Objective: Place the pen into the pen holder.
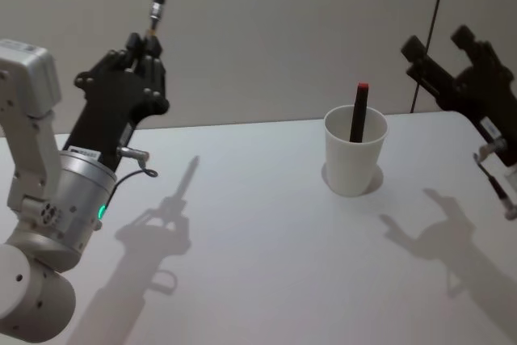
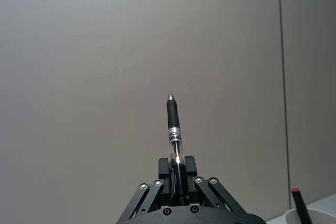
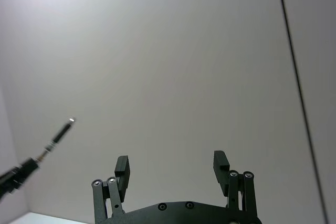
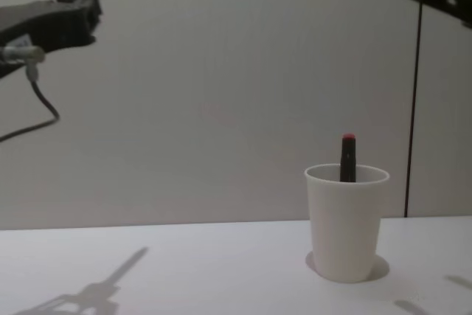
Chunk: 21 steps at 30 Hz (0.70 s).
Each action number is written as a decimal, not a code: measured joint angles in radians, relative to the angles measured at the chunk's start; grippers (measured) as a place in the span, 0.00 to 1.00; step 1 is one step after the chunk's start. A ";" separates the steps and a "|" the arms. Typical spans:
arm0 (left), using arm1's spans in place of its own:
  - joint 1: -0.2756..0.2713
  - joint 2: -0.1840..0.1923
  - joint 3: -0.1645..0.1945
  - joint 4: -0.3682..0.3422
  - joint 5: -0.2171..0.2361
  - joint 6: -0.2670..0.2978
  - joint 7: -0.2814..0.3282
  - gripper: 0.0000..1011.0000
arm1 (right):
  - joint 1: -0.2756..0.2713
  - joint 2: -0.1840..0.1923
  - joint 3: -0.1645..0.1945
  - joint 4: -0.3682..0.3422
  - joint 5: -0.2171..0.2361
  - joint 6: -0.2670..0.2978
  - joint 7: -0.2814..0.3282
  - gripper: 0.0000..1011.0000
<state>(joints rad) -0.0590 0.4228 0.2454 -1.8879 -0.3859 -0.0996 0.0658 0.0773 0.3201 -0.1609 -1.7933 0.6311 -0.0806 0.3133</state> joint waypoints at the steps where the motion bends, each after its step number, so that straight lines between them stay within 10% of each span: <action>1: -0.001 0.000 0.001 0.001 0.000 0.003 -0.010 0.17 | 0.012 -0.009 -0.004 0.003 0.013 0.006 0.013 0.99; 21: -0.036 -0.035 0.020 0.040 0.054 -0.006 -0.129 0.17 | 0.028 -0.099 -0.075 0.000 0.102 0.089 -0.012 0.99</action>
<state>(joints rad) -0.0951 0.3876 0.2653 -1.8479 -0.3320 -0.1059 -0.0635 0.1057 0.2211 -0.2355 -1.7932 0.7326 0.0086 0.3010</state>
